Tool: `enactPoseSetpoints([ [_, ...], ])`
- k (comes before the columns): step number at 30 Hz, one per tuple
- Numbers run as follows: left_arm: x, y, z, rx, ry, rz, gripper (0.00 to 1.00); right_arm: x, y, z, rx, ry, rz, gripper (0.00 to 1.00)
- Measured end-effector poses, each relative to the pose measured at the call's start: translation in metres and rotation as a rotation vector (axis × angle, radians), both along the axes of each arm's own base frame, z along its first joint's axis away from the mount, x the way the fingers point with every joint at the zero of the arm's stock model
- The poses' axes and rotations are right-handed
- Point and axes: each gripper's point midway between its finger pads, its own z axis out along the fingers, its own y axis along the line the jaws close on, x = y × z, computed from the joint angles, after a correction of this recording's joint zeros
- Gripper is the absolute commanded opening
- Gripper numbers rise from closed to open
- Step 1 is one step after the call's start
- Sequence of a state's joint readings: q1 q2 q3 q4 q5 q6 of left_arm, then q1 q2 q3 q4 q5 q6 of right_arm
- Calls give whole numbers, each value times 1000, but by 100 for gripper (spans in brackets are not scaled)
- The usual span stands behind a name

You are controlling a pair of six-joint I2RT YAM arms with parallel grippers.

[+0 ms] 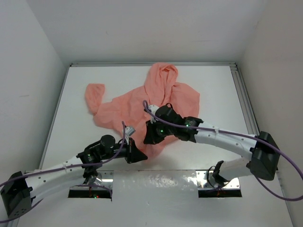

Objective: Zip up the jacket

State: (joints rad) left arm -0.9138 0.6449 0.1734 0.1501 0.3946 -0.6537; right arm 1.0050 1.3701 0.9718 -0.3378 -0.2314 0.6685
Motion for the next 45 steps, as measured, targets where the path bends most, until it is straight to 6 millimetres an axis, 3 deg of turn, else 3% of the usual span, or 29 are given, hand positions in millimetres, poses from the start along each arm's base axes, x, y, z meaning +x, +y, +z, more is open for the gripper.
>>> enactPoseSetpoints([
  [7,-4,5,-15,51,35,-5,0,59,-16,-13,53,-57,-251,0],
  [13,-6,7,-18,69,38,-6,0,108,-19,-11,93,-134,-393,0],
  [17,-2,12,-13,74,20,25,0,162,-49,-4,100,-218,-544,0],
  [20,3,15,9,53,-22,56,0,213,-73,12,76,-315,-664,0],
  [24,16,22,71,-15,-134,133,0,300,-101,54,84,-452,-824,0],
  [27,21,33,102,-70,-200,195,0,363,-140,80,77,-550,-965,0],
  [30,22,48,119,-86,-232,250,0,411,-186,90,42,-612,-1087,0],
  [32,32,56,125,-74,-251,324,0,427,-202,84,6,-606,-1114,0],
  [34,38,63,127,-56,-256,371,0,439,-202,79,-18,-609,-1106,0],
  [36,34,67,126,-29,-242,366,0,455,-207,78,-58,-649,-1117,0],
  [39,27,73,135,-42,-247,357,0,476,-230,81,-99,-695,-1154,0],
  [43,31,73,133,-27,-244,375,0,471,-248,77,-91,-675,-1150,0],
  [45,38,71,127,7,-234,393,4,455,-243,71,-56,-628,-1112,27],
])
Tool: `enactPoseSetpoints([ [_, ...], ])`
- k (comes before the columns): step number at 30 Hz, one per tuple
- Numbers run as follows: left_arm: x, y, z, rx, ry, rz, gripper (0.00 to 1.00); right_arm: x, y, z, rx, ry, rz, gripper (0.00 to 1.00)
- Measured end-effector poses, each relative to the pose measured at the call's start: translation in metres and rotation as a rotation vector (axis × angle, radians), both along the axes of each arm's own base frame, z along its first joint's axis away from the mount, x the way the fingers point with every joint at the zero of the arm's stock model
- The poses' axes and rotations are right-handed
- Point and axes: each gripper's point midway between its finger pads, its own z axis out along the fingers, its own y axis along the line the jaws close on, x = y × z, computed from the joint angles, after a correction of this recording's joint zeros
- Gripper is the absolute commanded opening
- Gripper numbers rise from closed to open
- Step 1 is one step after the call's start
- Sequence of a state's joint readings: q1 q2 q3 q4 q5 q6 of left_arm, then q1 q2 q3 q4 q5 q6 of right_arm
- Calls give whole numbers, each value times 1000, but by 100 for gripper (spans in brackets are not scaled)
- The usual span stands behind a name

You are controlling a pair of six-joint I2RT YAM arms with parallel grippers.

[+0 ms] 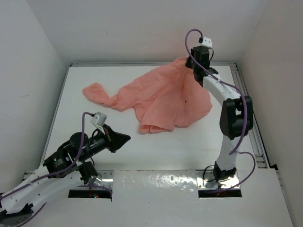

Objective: Zip up the jacket

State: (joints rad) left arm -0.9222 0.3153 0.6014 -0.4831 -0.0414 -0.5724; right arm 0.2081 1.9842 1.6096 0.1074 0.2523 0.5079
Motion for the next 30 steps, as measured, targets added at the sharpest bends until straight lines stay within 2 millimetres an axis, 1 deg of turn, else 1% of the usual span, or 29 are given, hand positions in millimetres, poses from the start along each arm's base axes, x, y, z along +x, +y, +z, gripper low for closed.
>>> enactPoseSetpoints([
  [1,5,-2,-5,23,12,16,5,-13,5,-4,20,24,27,48],
  [2,9,-4,-9,39,20,27,10,-26,12,-6,33,34,57,68],
  [3,15,-6,-13,57,26,45,14,-42,18,-9,44,56,80,95],
  [4,20,-8,-16,73,31,59,19,-60,26,-8,50,74,110,99],
  [5,25,-9,-18,87,33,75,30,-75,35,-3,48,82,144,99],
  [7,34,-12,-23,116,34,104,40,-102,51,14,56,75,205,99],
  [8,39,-14,-22,124,31,117,47,-127,64,32,67,53,260,99],
  [9,43,-16,-21,125,27,128,49,-137,67,38,70,46,276,99],
  [10,48,-18,-20,132,24,139,51,-158,72,53,83,11,306,99],
  [11,53,-21,-16,132,15,148,70,-181,72,65,97,-20,326,99],
  [13,60,-26,-6,127,-8,160,73,-225,65,86,137,-93,351,99],
  [14,64,-28,-2,125,-15,169,74,-249,58,95,164,-144,356,99],
  [16,70,-31,7,116,-29,183,75,-284,41,104,212,-222,338,99],
  [17,72,-31,14,108,-38,193,75,-299,33,104,233,-254,324,99],
  [18,73,-31,20,100,-47,198,75,-309,27,102,245,-273,316,99],
  [20,77,-30,34,75,-67,219,75,-326,17,89,259,-274,293,99],
  [22,79,-26,48,46,-88,244,75,-337,8,76,251,-249,273,99],
  [24,79,-19,58,22,-107,272,75,-348,-2,71,239,-238,242,99],
  [26,79,-11,67,-1,-124,297,75,-359,-13,71,233,-247,209,99],
  [27,79,-10,68,-5,-128,301,75,-364,-18,74,235,-264,197,99],
  [28,78,-6,73,-20,-137,314,74,-368,-22,78,239,-279,189,99],
  [30,77,-4,75,-25,-143,318,75,-371,-24,81,240,-284,183,99],
])
